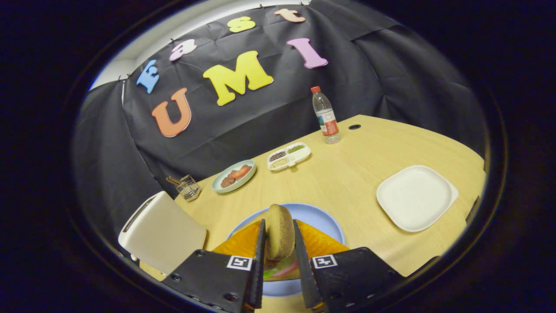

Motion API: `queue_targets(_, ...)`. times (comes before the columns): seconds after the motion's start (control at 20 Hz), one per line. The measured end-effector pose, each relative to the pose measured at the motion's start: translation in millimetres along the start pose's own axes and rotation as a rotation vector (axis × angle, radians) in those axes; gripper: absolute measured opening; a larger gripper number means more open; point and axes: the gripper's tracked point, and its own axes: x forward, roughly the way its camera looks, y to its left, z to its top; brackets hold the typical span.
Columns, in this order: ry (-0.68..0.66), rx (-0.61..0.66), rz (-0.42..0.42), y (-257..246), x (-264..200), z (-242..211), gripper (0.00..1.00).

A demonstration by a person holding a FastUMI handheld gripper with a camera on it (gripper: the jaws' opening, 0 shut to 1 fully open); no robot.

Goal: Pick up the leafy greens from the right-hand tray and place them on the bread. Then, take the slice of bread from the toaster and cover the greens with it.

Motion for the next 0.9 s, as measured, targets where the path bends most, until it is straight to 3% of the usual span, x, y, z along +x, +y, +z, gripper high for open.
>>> queue_targets(0.4,-0.058,-0.099,-0.015,-8.3,-11.9,12.3,0.82)
queue_targets(0.6,-0.224,-0.25,-0.04,7.9,-44.9,50.2,0.94)
queue_targets(0.9,-0.442,-0.374,-0.041,38.6,-109.1,96.6,0.96)
